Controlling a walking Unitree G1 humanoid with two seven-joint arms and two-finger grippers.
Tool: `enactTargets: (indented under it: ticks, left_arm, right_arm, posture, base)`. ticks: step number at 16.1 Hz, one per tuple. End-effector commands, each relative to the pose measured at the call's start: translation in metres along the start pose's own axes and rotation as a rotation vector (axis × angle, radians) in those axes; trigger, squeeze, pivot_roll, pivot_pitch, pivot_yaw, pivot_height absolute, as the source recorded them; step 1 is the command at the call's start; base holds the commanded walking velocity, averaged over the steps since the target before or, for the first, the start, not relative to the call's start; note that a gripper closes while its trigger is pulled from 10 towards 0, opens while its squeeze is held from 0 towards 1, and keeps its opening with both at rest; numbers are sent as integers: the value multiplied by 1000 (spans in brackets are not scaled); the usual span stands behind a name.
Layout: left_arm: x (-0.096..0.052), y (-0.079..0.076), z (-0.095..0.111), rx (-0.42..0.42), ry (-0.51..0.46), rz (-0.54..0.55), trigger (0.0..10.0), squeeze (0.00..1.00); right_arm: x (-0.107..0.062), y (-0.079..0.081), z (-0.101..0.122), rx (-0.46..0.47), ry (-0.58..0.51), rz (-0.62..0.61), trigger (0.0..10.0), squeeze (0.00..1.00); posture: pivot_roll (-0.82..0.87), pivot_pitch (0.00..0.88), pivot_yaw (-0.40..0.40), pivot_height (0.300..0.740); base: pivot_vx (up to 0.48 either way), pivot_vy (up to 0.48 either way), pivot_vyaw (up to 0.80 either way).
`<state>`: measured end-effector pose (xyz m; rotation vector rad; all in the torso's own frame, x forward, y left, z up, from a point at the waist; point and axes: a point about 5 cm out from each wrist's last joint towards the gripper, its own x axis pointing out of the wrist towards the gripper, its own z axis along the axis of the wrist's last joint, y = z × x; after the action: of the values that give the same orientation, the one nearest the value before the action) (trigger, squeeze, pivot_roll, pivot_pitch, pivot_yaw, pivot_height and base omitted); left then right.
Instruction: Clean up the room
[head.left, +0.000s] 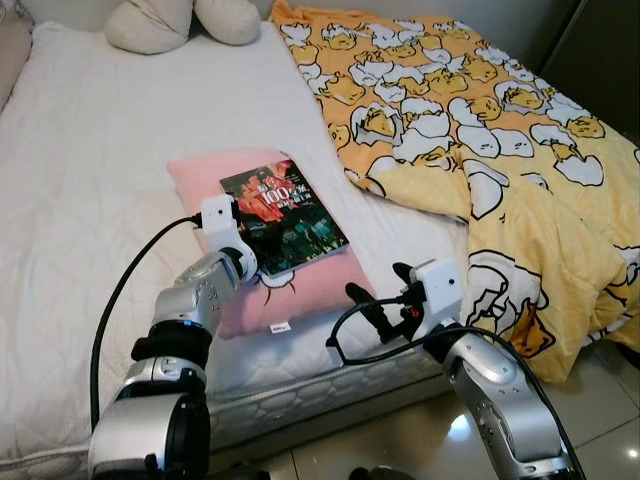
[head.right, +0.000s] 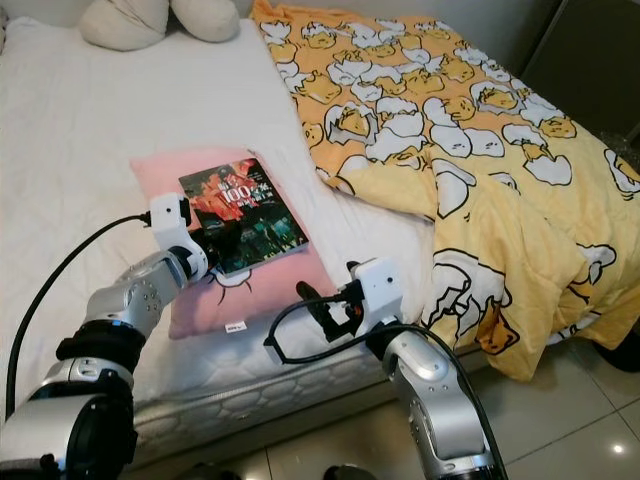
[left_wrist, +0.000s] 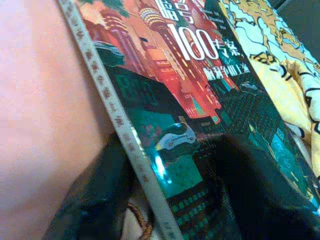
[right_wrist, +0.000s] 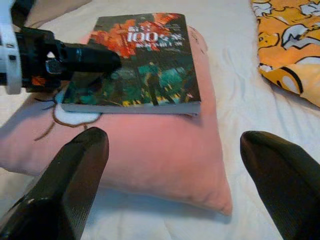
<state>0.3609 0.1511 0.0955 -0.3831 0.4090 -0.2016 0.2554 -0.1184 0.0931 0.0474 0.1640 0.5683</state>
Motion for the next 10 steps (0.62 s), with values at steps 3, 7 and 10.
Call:
enactTargets:
  ticks: [3,7,10]
  left_arm:
    - [3,-2,-7,-14,33,-8,0,0]
    - [4,0,-5,9,22,-14,0,0]
    - [3,-1,2,32,-37,-33,0,0]
  right_arm:
    - [2,-3,5,4,-29,4,10000,0]
    - [5,-4,6,-2,-30,13,10000,0]
    - [5,-5,7,-8,-29,15,10000,0]
  posture:
    - [-103,1,-39,740]
    - [-98,0,-44,740]
    - [-94,0,-47,740]
  base:
    - [0,0,0]
    - [0,0,0]
    - [0,0,0]
